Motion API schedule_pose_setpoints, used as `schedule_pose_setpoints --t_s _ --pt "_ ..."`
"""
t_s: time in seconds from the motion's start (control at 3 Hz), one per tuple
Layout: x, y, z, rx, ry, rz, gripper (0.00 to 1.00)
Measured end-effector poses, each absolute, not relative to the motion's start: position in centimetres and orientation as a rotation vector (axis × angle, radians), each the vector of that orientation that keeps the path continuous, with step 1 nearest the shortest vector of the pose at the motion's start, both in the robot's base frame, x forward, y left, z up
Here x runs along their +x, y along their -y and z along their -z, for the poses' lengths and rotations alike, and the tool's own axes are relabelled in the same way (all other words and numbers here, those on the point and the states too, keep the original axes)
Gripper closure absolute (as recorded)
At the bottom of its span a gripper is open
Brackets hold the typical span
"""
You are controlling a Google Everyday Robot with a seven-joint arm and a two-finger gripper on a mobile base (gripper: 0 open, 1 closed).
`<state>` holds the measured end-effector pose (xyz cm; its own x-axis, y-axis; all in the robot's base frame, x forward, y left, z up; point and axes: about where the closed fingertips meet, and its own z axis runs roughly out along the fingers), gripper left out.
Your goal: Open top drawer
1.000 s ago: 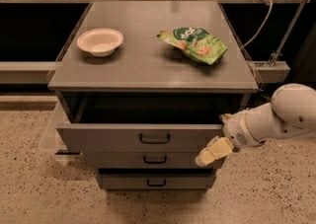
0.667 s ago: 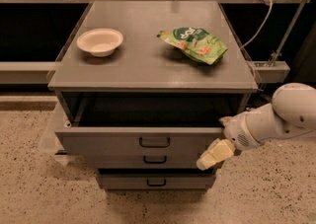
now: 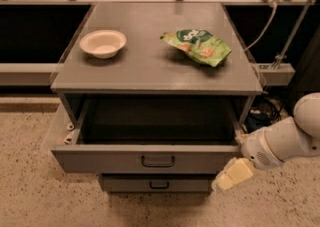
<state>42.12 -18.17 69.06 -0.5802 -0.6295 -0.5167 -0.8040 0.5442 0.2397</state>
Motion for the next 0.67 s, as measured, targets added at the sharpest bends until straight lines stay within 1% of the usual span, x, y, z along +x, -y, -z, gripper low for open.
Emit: schedule_pose_setpoints --t_s 0.33,0.67 --pt "42.1 18.2 -69.2 -1.174 -2.415 -0.651 0.00" --pt "38.6 18.6 -68.9 -1.168 -2.479 -0.705 0.00"
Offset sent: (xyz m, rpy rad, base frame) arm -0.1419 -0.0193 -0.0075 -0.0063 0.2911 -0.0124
